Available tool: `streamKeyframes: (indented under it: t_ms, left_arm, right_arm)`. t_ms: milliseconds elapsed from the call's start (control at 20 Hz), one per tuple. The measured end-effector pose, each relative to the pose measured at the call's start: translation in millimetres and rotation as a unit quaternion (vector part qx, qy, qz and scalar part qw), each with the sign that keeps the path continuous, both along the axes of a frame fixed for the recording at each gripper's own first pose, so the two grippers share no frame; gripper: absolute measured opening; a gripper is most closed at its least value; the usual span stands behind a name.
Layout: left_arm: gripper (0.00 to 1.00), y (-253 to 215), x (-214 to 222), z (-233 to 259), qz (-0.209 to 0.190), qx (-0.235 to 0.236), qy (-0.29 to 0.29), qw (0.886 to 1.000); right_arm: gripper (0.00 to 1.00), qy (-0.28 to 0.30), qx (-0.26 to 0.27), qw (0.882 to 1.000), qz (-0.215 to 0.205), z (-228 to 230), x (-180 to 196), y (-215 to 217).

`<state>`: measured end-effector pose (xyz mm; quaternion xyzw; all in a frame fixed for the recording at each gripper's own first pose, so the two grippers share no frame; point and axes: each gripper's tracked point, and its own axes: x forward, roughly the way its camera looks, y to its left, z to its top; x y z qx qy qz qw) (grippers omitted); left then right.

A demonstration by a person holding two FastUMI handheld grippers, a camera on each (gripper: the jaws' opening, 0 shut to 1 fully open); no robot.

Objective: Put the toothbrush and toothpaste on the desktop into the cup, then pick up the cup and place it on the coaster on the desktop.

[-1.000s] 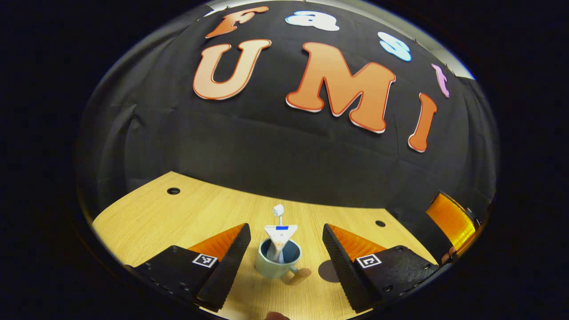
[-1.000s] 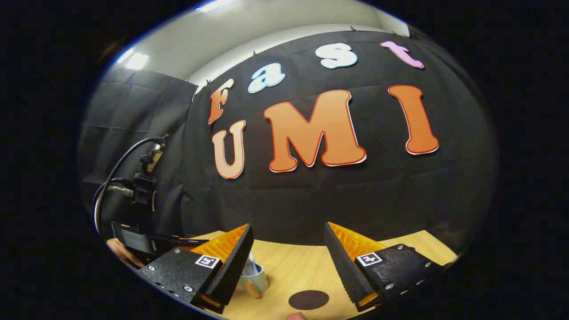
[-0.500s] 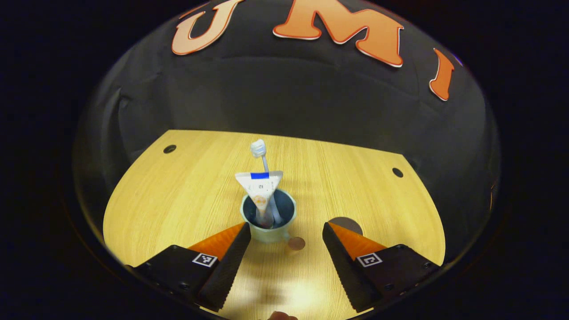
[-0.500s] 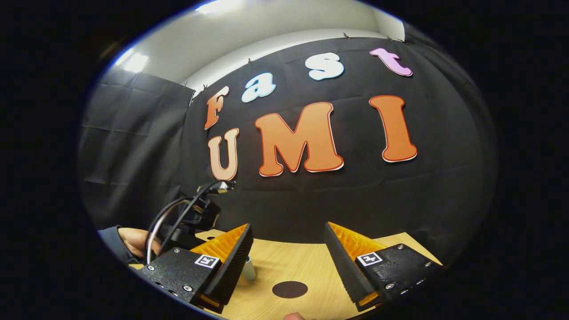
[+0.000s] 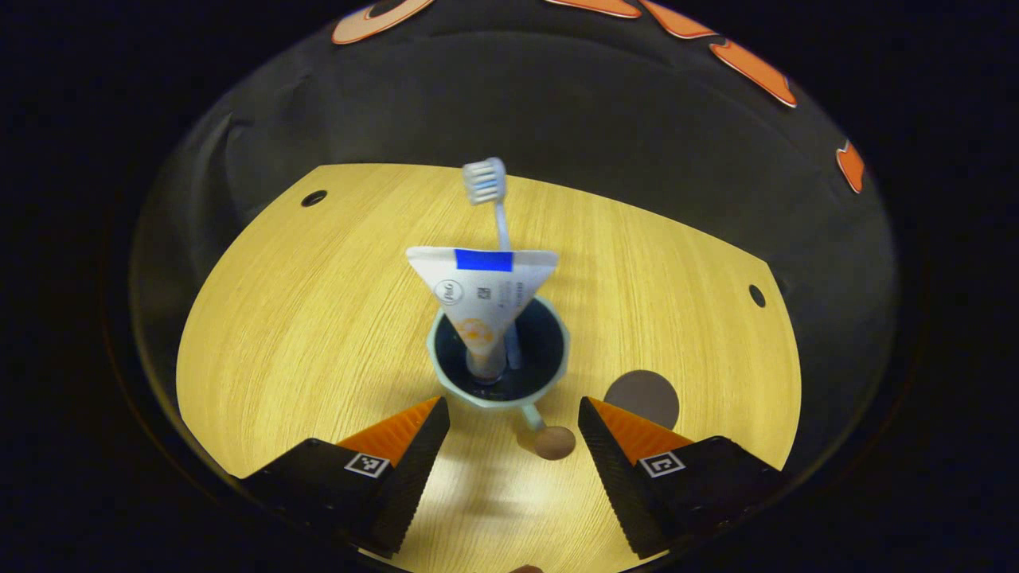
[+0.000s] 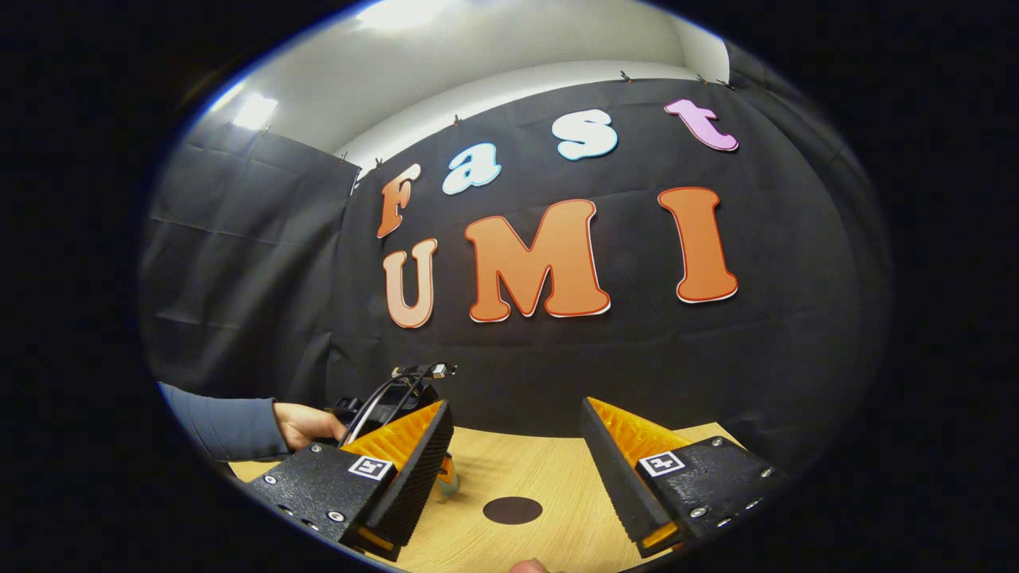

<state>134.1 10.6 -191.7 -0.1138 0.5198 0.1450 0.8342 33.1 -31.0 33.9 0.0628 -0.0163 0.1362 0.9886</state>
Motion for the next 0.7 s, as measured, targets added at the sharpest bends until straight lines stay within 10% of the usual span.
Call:
streamKeyframes:
  t_ms: [250, 700]
  left_arm:
    - [0.97, 6.5, 1.6, -9.2, 0.009, 0.013, 0.024, 1.0]
    - [0.26, 5.1, -5.1, -12.9, -0.02, 0.044, 0.067, 0.997]
  right_arm:
    - [0.96, 0.0, 0.037, 0.999, -0.008, 0.5, -0.7, -15.6]
    - [0.97, 0.015, 0.036, 0.999, -0.01, -13.7, -1.7, -15.1]
